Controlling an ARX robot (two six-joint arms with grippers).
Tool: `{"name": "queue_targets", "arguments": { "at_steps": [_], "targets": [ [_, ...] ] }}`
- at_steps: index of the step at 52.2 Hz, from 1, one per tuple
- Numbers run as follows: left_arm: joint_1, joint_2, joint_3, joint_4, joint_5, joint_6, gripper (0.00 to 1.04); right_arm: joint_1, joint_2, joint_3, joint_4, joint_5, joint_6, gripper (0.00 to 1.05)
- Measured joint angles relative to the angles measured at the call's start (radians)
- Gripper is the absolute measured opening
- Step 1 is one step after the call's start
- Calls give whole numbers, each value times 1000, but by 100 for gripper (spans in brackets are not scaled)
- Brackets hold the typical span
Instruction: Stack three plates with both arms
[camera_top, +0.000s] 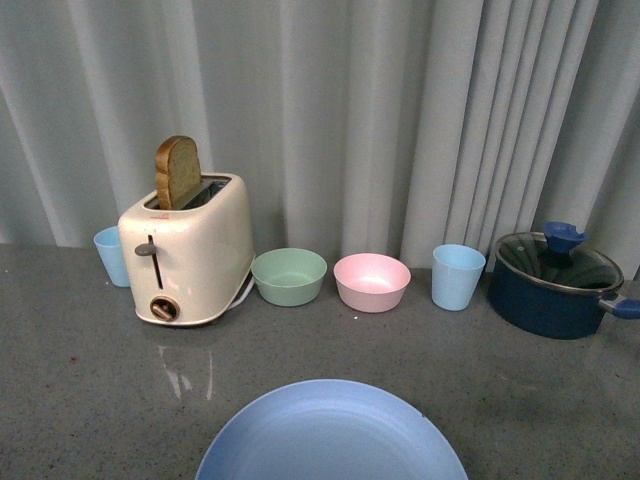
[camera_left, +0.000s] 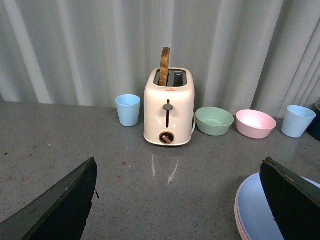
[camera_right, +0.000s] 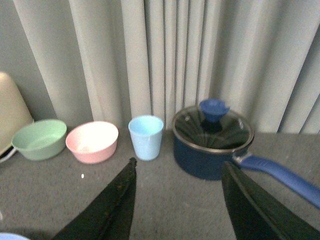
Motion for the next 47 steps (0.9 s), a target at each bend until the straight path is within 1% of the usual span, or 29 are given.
{"name": "queue_targets", "arguments": {
  "at_steps": [2, 4, 6, 15, 25, 47],
  "targets": [
    [0, 0, 0, 0, 0, 0, 98, -11, -46, -13, -57, -19, -2, 17],
    [0, 0, 0, 0, 0, 0, 98, -35, -115, -32, -110, -66, -4, 8],
    [0, 0, 0, 0, -1, 0, 98, -50, -177, -50, -135, -68, -7, 3],
    [0, 0, 0, 0, 0, 0, 98, -63, -351, -122, -235, -67, -7, 3],
    [0, 0, 0, 0, 0, 0, 98, -63, -557, -173, -385, -68, -7, 3],
    [0, 0, 0, 0, 0, 0, 98, -63, -855, -206, -640, -69, -7, 3]
  ]
}}
